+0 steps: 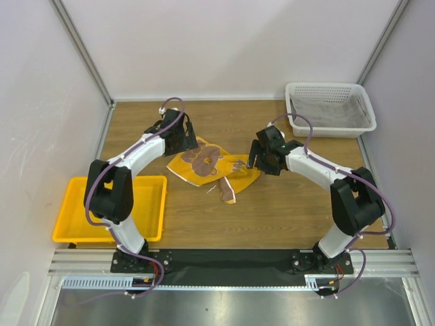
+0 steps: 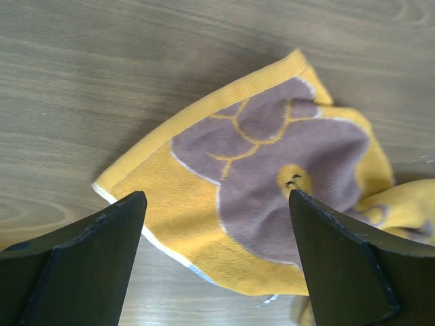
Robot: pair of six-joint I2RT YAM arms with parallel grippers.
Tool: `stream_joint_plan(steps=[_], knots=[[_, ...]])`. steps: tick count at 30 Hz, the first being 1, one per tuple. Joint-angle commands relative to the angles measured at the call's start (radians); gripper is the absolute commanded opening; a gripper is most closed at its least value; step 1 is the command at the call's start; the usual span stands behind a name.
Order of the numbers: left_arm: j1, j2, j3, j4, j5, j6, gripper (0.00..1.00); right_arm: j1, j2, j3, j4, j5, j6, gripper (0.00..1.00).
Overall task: Fold and stack the towels
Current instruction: Flatten out the crumpled towel
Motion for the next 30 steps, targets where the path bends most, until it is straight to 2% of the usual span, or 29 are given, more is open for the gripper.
stream_joint_plan(steps=[1, 5, 13, 20, 23, 24, 27, 28, 30], knots=[[0.01, 0.014, -0.014, 0.043, 0.016, 0.095, 0.91, -0.023, 0.03, 0.038, 0.032, 0.118, 0.008, 0.76], [0.015, 0.049, 0.013, 0.023, 0.01, 0.111, 0.86, -0.066, 0.093, 0.076, 0.065, 0.067, -0.015, 0.7], [0.025, 0.109, -0.025, 0.006, -0.01, 0.082, 0.76, -0.069, 0.242, 0.17, 0.076, 0.032, -0.047, 0.69], [0.028, 0.15, -0.036, 0.017, 0.015, 0.071, 0.66, -0.081, 0.306, 0.197, 0.09, -0.009, -0.047, 0.58], [0.034, 0.173, -0.028, 0.003, 0.009, 0.051, 0.57, -0.084, 0.305, 0.203, 0.107, -0.02, -0.052, 0.37], [0.036, 0.187, -0.027, -0.002, 0.012, 0.045, 0.55, -0.089, 0.304, 0.205, 0.11, -0.023, -0.056, 0.25], [0.045, 0.204, -0.028, -0.009, 0.01, 0.014, 0.46, -0.105, 0.309, 0.235, 0.095, -0.022, -0.072, 0.0], [0.048, 0.206, -0.037, -0.009, 0.003, 0.007, 0.42, -0.113, 0.309, 0.251, 0.072, -0.017, -0.079, 0.0], [0.051, 0.203, -0.048, -0.006, -0.012, -0.016, 0.4, -0.141, 0.301, 0.252, 0.062, -0.002, -0.108, 0.0]])
